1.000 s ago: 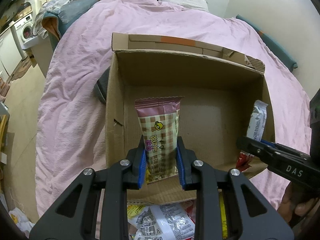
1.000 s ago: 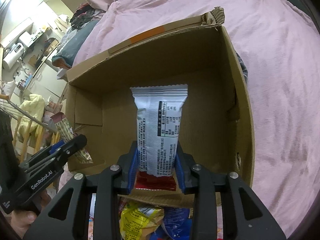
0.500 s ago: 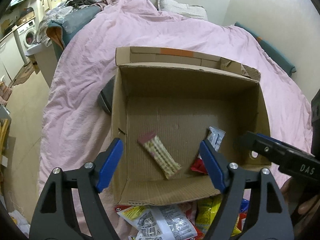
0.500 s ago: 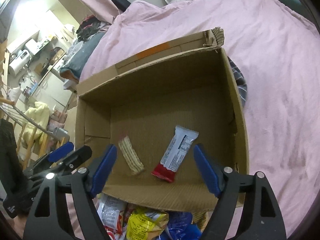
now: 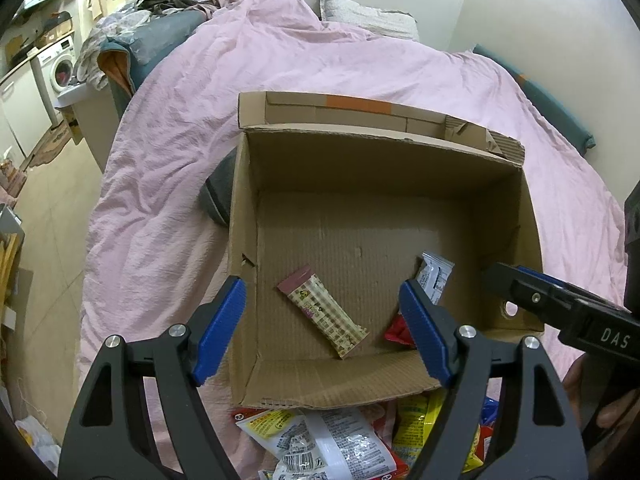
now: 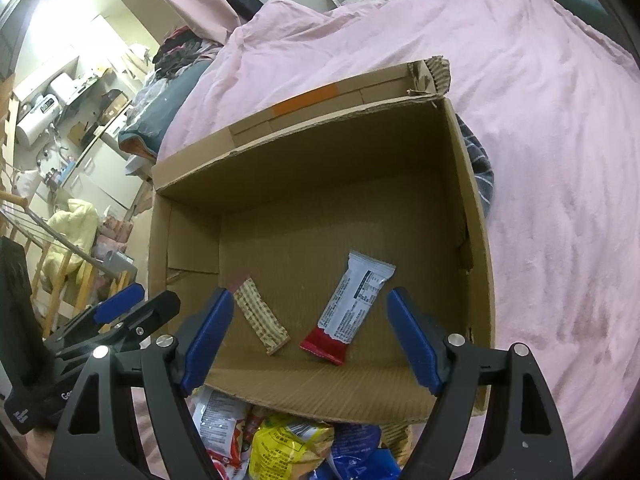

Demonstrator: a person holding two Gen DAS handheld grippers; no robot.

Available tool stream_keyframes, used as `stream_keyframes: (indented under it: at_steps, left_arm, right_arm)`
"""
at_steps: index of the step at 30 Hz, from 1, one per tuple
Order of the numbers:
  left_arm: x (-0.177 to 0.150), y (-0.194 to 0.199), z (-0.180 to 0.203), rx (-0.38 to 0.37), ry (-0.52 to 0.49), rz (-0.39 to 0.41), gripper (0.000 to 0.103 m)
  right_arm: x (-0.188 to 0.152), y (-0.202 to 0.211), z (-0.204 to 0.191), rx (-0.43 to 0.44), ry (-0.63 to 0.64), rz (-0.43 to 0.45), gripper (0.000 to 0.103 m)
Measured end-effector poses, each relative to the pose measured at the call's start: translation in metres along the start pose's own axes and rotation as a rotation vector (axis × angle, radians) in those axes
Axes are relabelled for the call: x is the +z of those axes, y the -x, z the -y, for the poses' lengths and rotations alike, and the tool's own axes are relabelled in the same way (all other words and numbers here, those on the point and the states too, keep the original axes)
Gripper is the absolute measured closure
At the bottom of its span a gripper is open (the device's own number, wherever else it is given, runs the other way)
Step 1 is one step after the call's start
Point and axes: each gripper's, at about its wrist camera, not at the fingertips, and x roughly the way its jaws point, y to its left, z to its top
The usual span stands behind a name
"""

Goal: Organize snacks
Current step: 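Withdraw both tools from the box back toward the snack pile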

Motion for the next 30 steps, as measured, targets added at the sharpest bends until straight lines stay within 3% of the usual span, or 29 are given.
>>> stream_keyframes:
  at_steps: [8,11,12,13,16,25,30]
  left_arm:
    - [-0.003,0.018,0.0,0.023,-0.02,0.06,0.027]
    - [-0.004,0.03,-0.004,0.018,0.005,0.092,0.026]
    - [-0.004,0.033,-0.006,0.01,0.012,0.1,0.022]
    - [-0.005,0.037,-0.007,0.008,0.017,0.106,0.011]
    - [-0.009,0.049,-0.01,0.016,0.02,0.128,0.005]
    - [-0.035,0.071,-0.021,0.043,0.013,0.087,0.005]
    - [-0.055,0.08,-0.03,0.064,0.023,0.046,0.005]
  right_arm:
    - [-0.002,0.022,-0.012,-0.031,0.053,0.076,0.021]
    - [-0.004,0.034,-0.016,-0.04,0.063,0.106,0.015]
    - [-0.006,0.039,-0.018,-0.032,0.064,0.115,0.011]
    - [-0.007,0.042,-0.019,-0.028,0.065,0.119,0.008]
    - [-0.012,0.053,-0.023,-0.022,0.074,0.127,0.006]
    - [-0.041,0.074,-0.014,-0.038,0.016,0.112,0.006]
    - [-0.064,0.078,-0.004,-0.06,-0.057,0.055,0.006]
